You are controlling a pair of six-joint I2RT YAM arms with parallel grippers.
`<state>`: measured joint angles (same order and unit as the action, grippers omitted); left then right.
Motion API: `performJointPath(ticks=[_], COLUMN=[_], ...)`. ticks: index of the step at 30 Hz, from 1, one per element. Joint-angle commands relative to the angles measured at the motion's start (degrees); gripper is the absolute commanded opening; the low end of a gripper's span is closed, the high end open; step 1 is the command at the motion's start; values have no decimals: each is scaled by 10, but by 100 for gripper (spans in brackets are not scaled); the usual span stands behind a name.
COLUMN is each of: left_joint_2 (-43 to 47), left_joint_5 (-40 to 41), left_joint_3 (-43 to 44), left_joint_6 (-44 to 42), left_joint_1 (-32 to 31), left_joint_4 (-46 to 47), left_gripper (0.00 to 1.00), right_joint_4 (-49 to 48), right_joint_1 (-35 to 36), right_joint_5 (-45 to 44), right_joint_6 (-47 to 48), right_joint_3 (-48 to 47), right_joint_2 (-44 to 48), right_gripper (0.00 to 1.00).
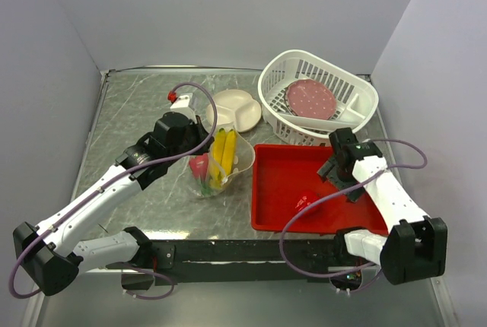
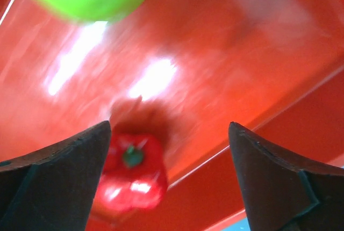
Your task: Place the food in the zip-top bag and seal the zipper
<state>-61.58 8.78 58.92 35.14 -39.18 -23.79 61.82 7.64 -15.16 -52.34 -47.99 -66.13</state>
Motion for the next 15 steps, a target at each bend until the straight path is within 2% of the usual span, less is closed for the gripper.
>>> performJointPath(ticks=[1, 6, 15], left_joint_2=[9, 9, 3], left_joint_5=[-8, -3, -6], left_joint_3=[5, 6, 9], left_joint_6=[-3, -5, -5], left_joint_1=[2, 3, 3], left_joint_4=[28, 27, 26], left_gripper=[4, 4, 3], right_joint_4=[12, 20, 3], right_joint_1=[77, 144, 186], right_joint_5=[10, 40, 81], right_joint_6=[-37, -86, -129], right_joint_3=[-38, -26, 13], right_joint_2=[15, 18, 22], right_gripper=[100, 100, 100])
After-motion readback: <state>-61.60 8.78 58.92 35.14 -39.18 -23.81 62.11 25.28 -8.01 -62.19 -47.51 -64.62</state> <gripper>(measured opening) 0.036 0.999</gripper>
